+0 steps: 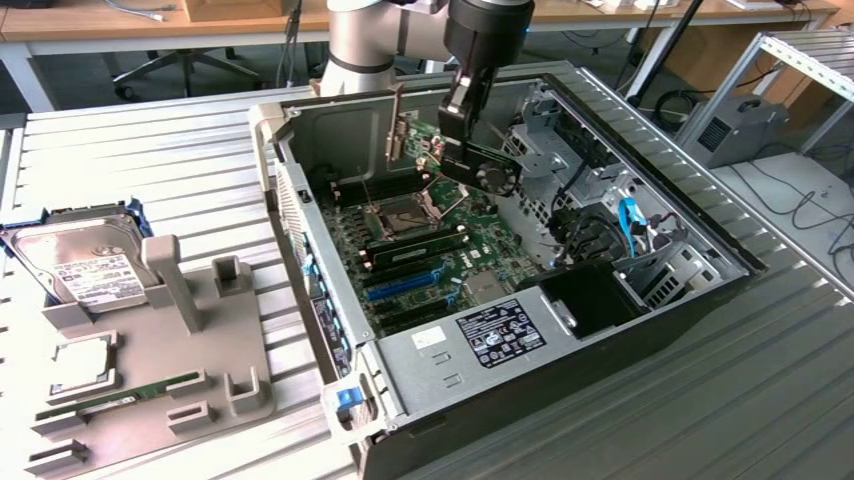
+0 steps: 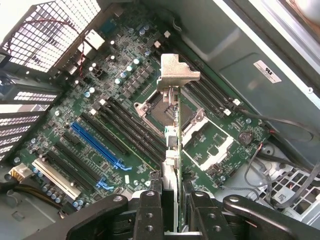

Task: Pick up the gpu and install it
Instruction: 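Insert the gpu into the slot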

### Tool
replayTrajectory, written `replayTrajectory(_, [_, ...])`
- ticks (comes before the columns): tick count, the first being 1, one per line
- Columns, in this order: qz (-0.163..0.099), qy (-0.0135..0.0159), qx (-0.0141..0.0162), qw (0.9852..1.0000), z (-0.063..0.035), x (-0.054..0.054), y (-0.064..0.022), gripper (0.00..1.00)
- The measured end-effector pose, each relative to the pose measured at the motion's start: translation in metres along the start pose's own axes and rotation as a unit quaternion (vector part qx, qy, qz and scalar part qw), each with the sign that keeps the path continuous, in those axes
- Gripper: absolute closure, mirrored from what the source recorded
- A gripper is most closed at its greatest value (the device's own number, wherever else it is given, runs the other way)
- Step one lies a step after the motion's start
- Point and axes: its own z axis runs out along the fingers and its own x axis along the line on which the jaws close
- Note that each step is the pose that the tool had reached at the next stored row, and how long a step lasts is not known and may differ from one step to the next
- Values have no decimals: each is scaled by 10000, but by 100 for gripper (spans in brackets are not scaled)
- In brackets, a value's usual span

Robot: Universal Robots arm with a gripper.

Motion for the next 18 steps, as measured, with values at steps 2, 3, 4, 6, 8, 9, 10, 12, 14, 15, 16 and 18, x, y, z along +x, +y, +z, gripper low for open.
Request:
replayTrajectory(2, [-32,0,-1,10000,0,0,0,74])
replayTrajectory(3, [-44,0,-1,10000,0,0,0,74])
replayTrajectory(4, [-58,-1,-1,10000,0,0,0,74])
replayTrajectory(6, [-83,-1,-1,10000,0,0,0,74])
replayTrajectory(8, [-109,-1,-2,9999,0,0,0,74])
replayTrajectory(9, [-120,-1,-2,9999,0,0,0,74])
replayTrajectory(10, [-131,-1,-2,9999,0,0,0,74])
replayTrajectory(12, [-159,-2,-3,9999,0,0,0,74])
replayTrajectory(14, [-183,-2,-3,9998,0,0,0,74])
replayTrajectory(15, [-197,-2,-4,9998,0,0,0,74])
replayTrajectory(16, [-210,-2,-4,9998,0,0,0,74])
replayTrajectory(18, [-236,-3,-4,9997,0,0,0,74])
